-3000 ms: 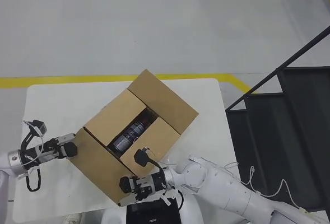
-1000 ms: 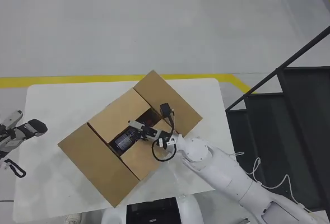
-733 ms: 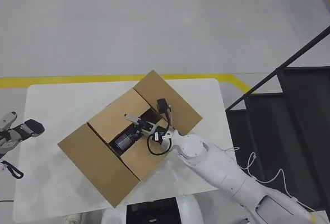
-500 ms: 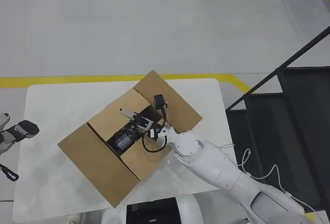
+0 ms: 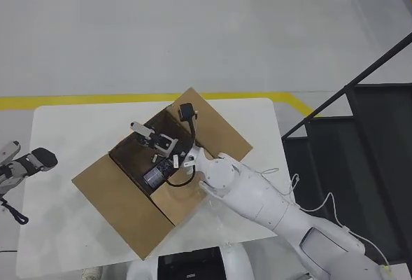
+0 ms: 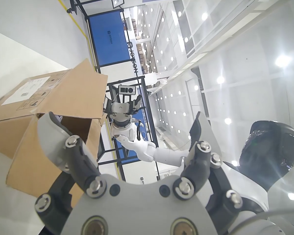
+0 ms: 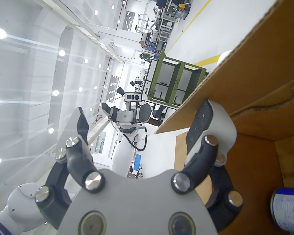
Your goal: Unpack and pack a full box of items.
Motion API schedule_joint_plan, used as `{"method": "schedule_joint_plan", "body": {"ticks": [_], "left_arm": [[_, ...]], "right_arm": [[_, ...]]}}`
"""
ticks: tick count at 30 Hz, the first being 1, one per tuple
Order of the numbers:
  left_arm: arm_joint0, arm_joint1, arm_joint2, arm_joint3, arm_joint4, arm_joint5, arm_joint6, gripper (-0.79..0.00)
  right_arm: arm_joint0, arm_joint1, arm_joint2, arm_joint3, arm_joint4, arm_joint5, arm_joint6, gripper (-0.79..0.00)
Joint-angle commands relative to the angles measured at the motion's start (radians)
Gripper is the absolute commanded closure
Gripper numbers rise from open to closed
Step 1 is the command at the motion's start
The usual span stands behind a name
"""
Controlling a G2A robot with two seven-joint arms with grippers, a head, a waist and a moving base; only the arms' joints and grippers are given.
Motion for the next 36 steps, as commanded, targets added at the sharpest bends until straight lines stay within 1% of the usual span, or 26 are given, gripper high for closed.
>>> {"method": "schedule_joint_plan", "body": {"ticks": [1, 5, 9, 29, 32, 36], "left_arm": [[-0.003, 0.001, -0.002, 0.003, -0.001, 0.001, -0.005, -0.785], [-0.007, 0.002, -0.008, 0.009, -0.012, 0.005, -0.013, -0.785], [-0.007, 0.003, -0.004, 0.013, -0.012, 0.01, -0.038, -0.785], [-0.007, 0.003, -0.002, 0.011, -0.011, 0.011, -0.032, -0.785], [-0.015, 0.001, 0.032, -0.024, 0.004, 0.01, -0.008, -0.785], [-0.043, -0.002, 0.094, -0.042, 0.033, -0.007, 0.01, -0.785]], "right_arm": [[0.038, -0.024, -0.026, 0.043, -0.001, 0.005, -0.005, -0.785], [0.1, -0.073, -0.067, 0.119, 0.001, 0.001, -0.017, -0.785], [0.136, -0.112, -0.087, 0.185, 0.005, -0.018, -0.024, -0.785], [0.135, -0.115, -0.087, 0.189, 0.005, -0.02, -0.023, -0.785], [0.131, -0.114, -0.067, 0.195, -0.035, 0.002, -0.024, -0.785], [0.146, -0.127, -0.049, 0.216, -0.05, 0.002, -0.025, -0.785]]}}
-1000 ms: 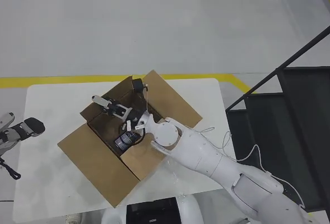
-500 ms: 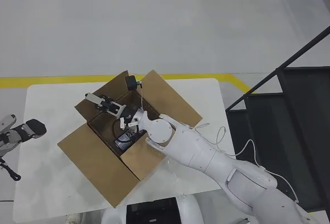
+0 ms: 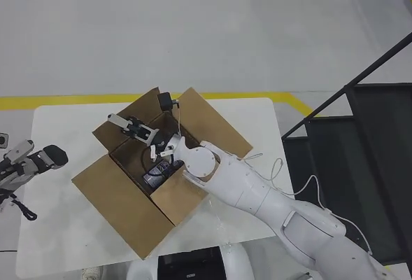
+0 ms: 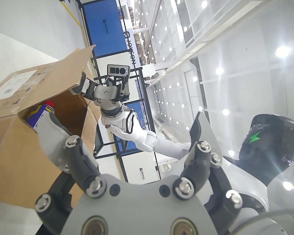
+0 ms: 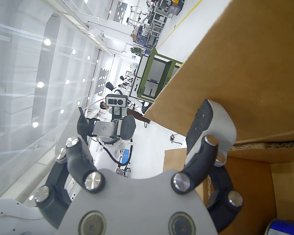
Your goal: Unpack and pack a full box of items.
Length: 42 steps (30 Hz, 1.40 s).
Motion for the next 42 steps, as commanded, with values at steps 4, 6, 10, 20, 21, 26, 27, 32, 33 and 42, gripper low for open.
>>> {"method": "schedule_joint_plan", "body": {"ticks": [4, 6, 10, 20, 21, 26, 27, 32, 33, 42], "left_arm": [[-0.042, -0.005, 0.087, 0.001, 0.006, -0.004, 0.01, -0.785], [-0.06, -0.007, 0.114, 0.014, 0.013, -0.013, 0.023, -0.785], [-0.102, -0.009, 0.152, 0.054, 0.105, -0.079, 0.072, -0.785], [-0.249, -0.026, 0.304, 0.261, 0.129, -0.167, 0.12, -0.785], [-0.265, -0.029, 0.319, 0.285, 0.123, -0.173, 0.122, -0.785], [-0.341, -0.04, 0.382, 0.399, 0.133, -0.206, 0.146, -0.785], [-0.354, -0.042, 0.392, 0.419, 0.134, -0.211, 0.149, -0.785], [-0.398, -0.048, 0.419, 0.496, 0.153, -0.233, 0.16, -0.785], [-0.401, -0.049, 0.422, 0.509, 0.149, -0.23, 0.161, -0.785], [-0.431, -0.056, 0.478, 0.614, 0.178, -0.193, 0.126, -0.785]], "right_arm": [[0.033, -0.031, 0.004, 0.069, -0.017, -0.002, -0.037, -0.785], [0.048, -0.047, -0.002, 0.1, -0.032, 0.006, -0.061, -0.785], [0.06, -0.075, -0.014, 0.152, -0.054, 0.019, -0.09, -0.785], [0.049, -0.109, 0.005, 0.204, -0.089, 0.006, -0.095, -0.785], [0.046, -0.11, 0.01, 0.204, -0.095, 0.007, -0.095, -0.785], [0.028, -0.111, 0.033, 0.191, -0.129, 0.025, -0.091, -0.785], [0.024, -0.111, 0.039, 0.186, -0.135, 0.028, -0.089, -0.785], [0.0, -0.101, 0.086, 0.142, -0.173, 0.038, -0.104, -0.785], [-0.008, -0.096, 0.101, 0.123, -0.186, 0.039, -0.111, -0.785], [-0.208, -0.009, 0.309, -0.233, -0.356, 0.128, -0.09, -0.785]]}}
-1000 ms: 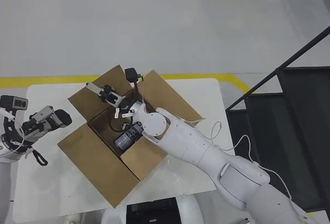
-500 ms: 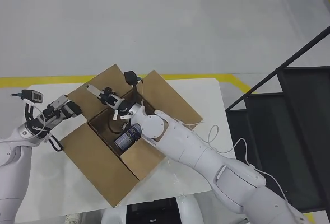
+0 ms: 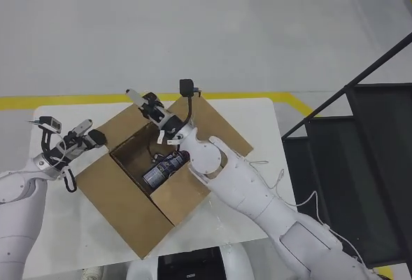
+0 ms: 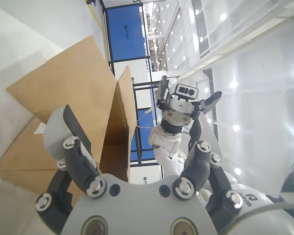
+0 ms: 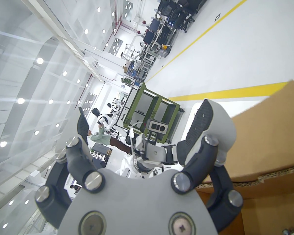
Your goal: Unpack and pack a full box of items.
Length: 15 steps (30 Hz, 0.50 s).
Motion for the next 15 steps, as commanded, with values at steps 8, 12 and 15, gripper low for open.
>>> {"method": "schedule_joint_plan", "body": {"ticks": [8, 12, 15], "left_arm": [[-0.026, -0.017, 0.078, 0.078, -0.005, 0.008, -0.044, -0.785], [-0.038, -0.021, 0.082, 0.092, -0.02, 0.001, -0.029, -0.785], [-0.046, -0.017, 0.049, 0.091, -0.047, -0.015, -0.004, -0.785]], "right_arm": [[-0.25, 0.062, 0.169, -0.34, -0.111, 0.111, 0.092, -0.785], [-0.296, 0.069, 0.191, -0.379, -0.11, 0.114, 0.108, -0.785], [-0.314, 0.072, 0.201, -0.386, -0.101, 0.105, 0.119, -0.785]]}}
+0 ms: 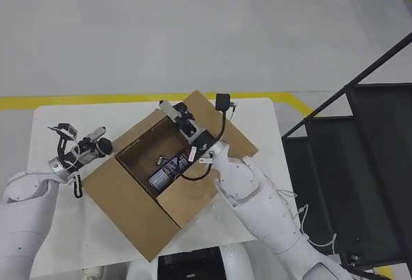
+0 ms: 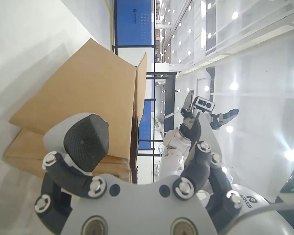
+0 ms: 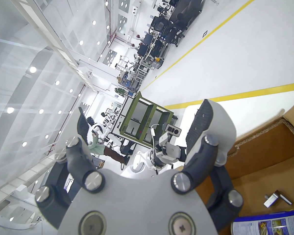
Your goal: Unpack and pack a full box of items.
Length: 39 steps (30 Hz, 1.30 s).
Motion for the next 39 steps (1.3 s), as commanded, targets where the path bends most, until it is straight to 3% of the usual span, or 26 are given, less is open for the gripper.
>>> {"method": "schedule_joint_plan", "body": {"ticks": [1, 6, 13, 22, 28, 32, 39], "left_arm": [[-0.003, 0.006, -0.033, -0.01, -0.018, -0.012, 0.013, -0.785], [0.016, 0.03, -0.153, -0.092, -0.068, -0.01, 0.009, -0.785], [0.12, 0.062, -0.325, -0.312, -0.121, 0.055, -0.026, -0.785], [0.233, 0.084, -0.399, -0.588, -0.131, 0.251, -0.175, -0.785], [0.252, 0.096, -0.339, -0.713, -0.056, 0.372, -0.324, -0.785], [0.243, 0.096, -0.242, -0.732, -0.031, 0.42, -0.393, -0.785], [0.174, 0.087, -0.034, -0.665, 0.102, 0.357, -0.464, -0.785]], "right_arm": [[-0.011, 0.002, 0.006, -0.002, 0.008, -0.008, 0.013, -0.785], [-0.04, 0.006, 0.014, 0.003, 0.053, 0.002, 0.072, -0.785], [-0.061, 0.015, 0.016, 0.0, 0.037, 0.051, 0.156, -0.785], [-0.16, 0.044, 0.097, -0.113, 0.1, 0.017, 0.325, -0.785], [-0.263, 0.069, 0.191, -0.164, 0.203, -0.068, 0.436, -0.785], [-0.313, 0.08, 0.247, -0.161, 0.29, -0.128, 0.453, -0.785], [-0.386, 0.092, 0.323, -0.175, 0.362, -0.214, 0.413, -0.785]]}}
